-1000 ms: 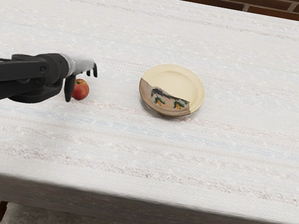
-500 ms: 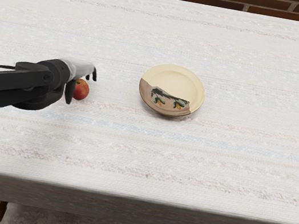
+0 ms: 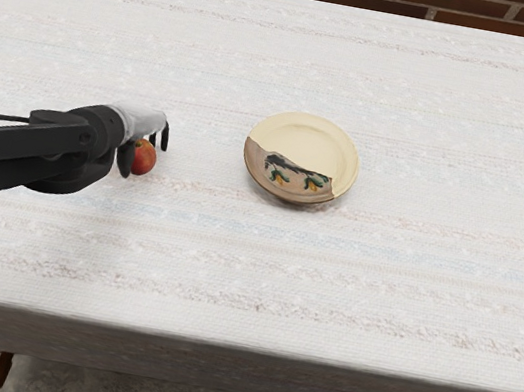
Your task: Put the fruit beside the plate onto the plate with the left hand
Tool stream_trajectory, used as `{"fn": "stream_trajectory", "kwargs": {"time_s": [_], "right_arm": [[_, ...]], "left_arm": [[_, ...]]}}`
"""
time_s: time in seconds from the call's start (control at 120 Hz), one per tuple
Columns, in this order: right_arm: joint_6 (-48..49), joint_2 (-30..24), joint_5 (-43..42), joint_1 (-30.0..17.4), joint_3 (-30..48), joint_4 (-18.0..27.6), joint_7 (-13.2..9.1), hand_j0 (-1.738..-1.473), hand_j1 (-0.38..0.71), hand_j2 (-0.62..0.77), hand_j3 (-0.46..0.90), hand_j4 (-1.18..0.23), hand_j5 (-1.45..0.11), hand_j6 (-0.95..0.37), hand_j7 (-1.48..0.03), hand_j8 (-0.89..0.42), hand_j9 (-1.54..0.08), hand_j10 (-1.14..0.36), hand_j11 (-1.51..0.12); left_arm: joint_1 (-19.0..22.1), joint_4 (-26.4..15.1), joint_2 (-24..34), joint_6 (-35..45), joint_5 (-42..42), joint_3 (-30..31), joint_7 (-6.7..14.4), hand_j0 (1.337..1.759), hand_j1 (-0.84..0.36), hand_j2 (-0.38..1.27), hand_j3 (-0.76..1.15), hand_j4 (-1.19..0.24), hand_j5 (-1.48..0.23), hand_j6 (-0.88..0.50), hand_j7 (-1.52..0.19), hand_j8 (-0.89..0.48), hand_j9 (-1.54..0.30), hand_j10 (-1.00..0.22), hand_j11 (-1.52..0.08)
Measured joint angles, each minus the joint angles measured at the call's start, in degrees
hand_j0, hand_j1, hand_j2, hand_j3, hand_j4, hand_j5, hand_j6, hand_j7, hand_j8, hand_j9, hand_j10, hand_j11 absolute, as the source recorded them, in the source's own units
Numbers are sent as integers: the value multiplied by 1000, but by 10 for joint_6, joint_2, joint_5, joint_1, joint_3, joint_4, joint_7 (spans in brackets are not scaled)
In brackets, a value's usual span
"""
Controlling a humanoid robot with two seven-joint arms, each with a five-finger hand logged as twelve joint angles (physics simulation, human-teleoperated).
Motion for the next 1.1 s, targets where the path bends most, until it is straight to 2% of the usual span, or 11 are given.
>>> {"fn": "stream_trajectory", "kwargs": {"time_s": [0.092, 0.183, 0.225, 0.242, 0.325, 0.375, 0.5, 0.55, 0.867, 1.1], "right_arm": [[0, 0, 0, 0, 0, 0, 0, -1658, -331, -3, 0, -15, -20, -15, -20, -15, -20, -15, -20], [0, 0, 0, 0, 0, 0, 0, -1658, -331, -3, 0, -15, -20, -15, -20, -15, -20, -15, -20], [0, 0, 0, 0, 0, 0, 0, -1658, -331, -3, 0, -15, -20, -15, -20, -15, -20, -15, -20], [0, 0, 0, 0, 0, 0, 0, -1658, -331, -3, 0, -15, -20, -15, -20, -15, -20, -15, -20], [0, 0, 0, 0, 0, 0, 0, -1658, -331, -3, 0, -15, -20, -15, -20, -15, -20, -15, -20], [0, 0, 0, 0, 0, 0, 0, -1658, -331, -3, 0, -15, -20, -15, -20, -15, -20, -15, -20], [0, 0, 0, 0, 0, 0, 0, -1658, -331, -3, 0, -15, -20, -15, -20, -15, -20, -15, -20], [0, 0, 0, 0, 0, 0, 0, -1658, -331, -3, 0, -15, -19, -15, -20, -15, -20, -15, -20], [0, 0, 0, 0, 0, 0, 0, -1658, -331, -3, 0, -15, -19, -15, -20, -15, -20, -15, -20], [0, 0, 0, 0, 0, 0, 0, -1658, -331, -3, 0, -15, -19, -15, -20, -15, -20, -15, -20]], "left_arm": [[0, 0, 0, 0, 0, 0, 0, 1658, -250, 113, 0, -508, -658, -495, -659, -505, -658, -507, -658], [1, 0, 0, 0, 2, 0, 0, 1655, -259, 123, 0, -547, -706, -473, -713, -481, -714, -543, -713], [8, 0, -1, 1, 6, -1, 1, 1651, -248, 23, 0, -583, -712, -459, -745, -449, -755, -560, -751], [9, 0, -1, 1, 7, -1, 1, 1650, -250, 98, 0, -600, -709, -453, -755, -443, -768, -569, -763], [10, 0, -2, 2, 6, -1, 0, 1650, -270, 129, 0, -656, -744, -451, -817, -461, -824, -611, -820], [11, 0, -4, 2, 7, -1, 1, 1648, -260, 103, 0, -648, -776, -442, -847, -453, -864, -637, -860], [11, 0, -4, 0, 4, -1, 1, 1646, -308, 201, 41, -609, -893, -394, -943, -397, -956, -697, -952], [11, 0, -4, -1, 3, 0, 1, 1647, -352, 337, -68, -577, -937, -364, -973, -368, -984, -708, -981], [-3, 0, -3, -2, -1, -1, 0, 1648, -359, 264, -10, -496, -1051, -297, -1046, -311, -1058, -662, -1063], [-53, 0, -28, -7, -3, -1, 0, 1648, -344, 251, -3, -506, -1058, -296, -1051, -317, -1070, -676, -1075]]}}
